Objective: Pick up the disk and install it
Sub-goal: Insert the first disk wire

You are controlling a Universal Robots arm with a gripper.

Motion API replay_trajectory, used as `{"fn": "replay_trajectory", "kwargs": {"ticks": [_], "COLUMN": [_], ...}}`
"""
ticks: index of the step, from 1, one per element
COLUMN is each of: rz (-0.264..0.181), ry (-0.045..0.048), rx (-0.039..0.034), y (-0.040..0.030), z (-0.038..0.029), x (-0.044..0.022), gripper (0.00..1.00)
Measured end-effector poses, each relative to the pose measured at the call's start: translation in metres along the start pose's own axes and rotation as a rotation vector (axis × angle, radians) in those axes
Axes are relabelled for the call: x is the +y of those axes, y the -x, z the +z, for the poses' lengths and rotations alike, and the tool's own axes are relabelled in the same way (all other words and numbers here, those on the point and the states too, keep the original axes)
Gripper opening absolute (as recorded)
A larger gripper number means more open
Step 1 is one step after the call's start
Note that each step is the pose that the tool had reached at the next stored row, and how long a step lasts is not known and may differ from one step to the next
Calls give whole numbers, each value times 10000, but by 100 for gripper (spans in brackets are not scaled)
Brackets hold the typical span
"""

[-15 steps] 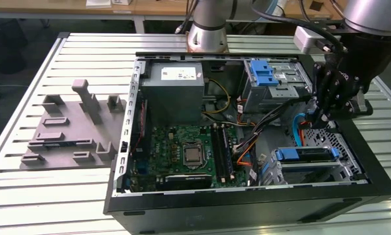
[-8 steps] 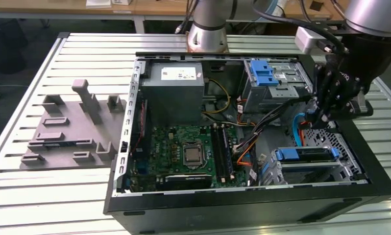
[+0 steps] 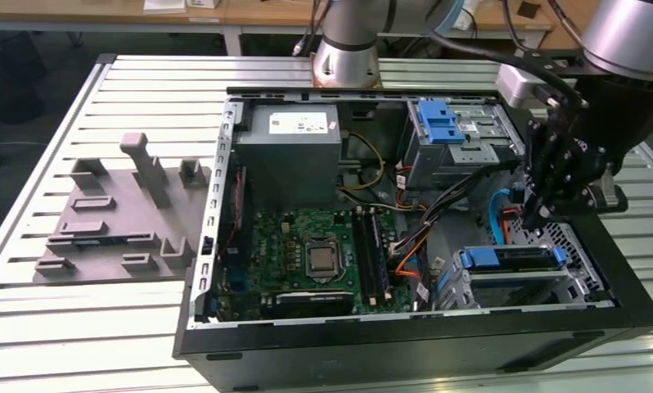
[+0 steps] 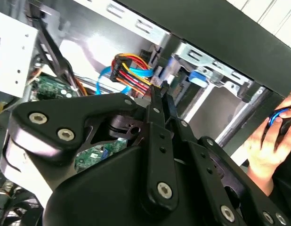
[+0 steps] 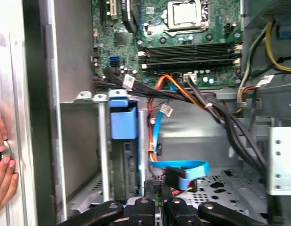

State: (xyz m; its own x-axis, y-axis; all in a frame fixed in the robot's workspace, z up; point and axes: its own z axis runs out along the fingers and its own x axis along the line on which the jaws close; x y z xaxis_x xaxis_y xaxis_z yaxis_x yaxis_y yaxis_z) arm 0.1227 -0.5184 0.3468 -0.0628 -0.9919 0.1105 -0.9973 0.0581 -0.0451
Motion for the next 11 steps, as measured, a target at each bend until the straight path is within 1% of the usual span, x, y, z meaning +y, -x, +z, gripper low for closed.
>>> {"fn": "replay_trajectory", "kwargs": {"ticks": [2,5,6,7,9,10,11], "rz": [0,-1,-6,-14,-25,-31,-34], "ry": [0,7,48,116,218,261,284], "rx": [2,1,1,7,12,15,18], "y": [-45,-61,-62,-63,-62,-63,-67], "z": [6,8,10,12,22,28,35], "x": [-3,-3,-5,-9,-17,-21,-22], "gripper": [17,17,17,17,17,17,17]}}
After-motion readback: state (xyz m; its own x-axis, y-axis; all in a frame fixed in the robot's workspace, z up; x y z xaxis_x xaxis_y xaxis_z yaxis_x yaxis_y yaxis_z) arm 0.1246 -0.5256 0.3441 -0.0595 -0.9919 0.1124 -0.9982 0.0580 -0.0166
